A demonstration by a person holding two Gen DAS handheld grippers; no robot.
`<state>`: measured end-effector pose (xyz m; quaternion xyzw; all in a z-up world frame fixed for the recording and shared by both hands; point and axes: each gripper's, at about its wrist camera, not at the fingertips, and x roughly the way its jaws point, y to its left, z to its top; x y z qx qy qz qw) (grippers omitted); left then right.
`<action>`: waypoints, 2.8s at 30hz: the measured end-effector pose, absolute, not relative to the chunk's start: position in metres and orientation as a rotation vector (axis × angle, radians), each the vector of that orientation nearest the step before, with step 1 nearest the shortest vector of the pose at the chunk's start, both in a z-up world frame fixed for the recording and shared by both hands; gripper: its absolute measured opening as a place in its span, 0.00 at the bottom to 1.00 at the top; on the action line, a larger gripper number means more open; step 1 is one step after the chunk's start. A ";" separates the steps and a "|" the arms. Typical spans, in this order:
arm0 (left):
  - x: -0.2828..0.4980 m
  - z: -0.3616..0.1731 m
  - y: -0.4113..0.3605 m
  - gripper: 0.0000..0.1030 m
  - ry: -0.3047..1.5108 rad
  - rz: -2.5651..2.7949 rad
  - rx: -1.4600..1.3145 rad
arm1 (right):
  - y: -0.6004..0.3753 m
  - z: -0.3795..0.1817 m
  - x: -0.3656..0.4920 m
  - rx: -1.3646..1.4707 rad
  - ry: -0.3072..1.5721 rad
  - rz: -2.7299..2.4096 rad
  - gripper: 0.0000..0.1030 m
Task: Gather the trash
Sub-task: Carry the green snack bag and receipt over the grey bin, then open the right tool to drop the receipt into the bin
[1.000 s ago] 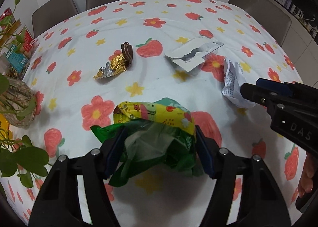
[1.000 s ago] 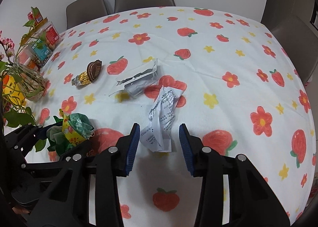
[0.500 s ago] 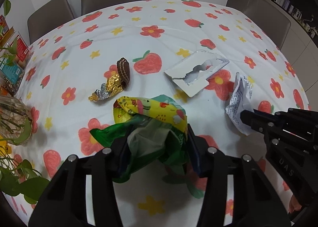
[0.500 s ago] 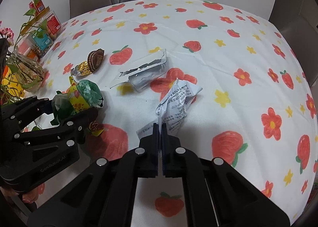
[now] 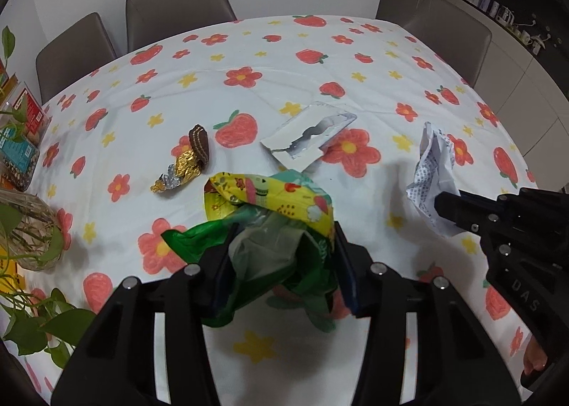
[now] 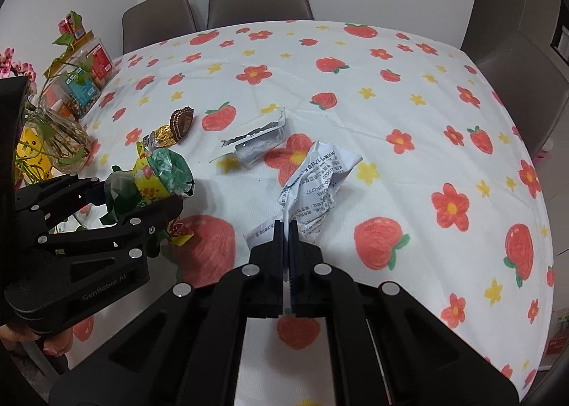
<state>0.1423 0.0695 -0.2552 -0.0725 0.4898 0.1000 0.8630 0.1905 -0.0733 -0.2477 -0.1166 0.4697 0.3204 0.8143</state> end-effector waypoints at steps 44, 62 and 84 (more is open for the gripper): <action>0.024 -0.272 -0.500 0.47 1.026 -0.677 0.349 | -0.649 -0.269 -0.077 0.310 0.967 -0.320 0.02; 0.050 -0.415 -0.571 0.48 1.096 -0.754 0.464 | -0.687 -0.418 -0.077 0.432 1.037 -0.540 0.02; 0.104 -0.635 -0.593 0.51 1.111 -0.701 0.491 | -0.686 -0.647 -0.007 0.411 1.088 -0.357 0.07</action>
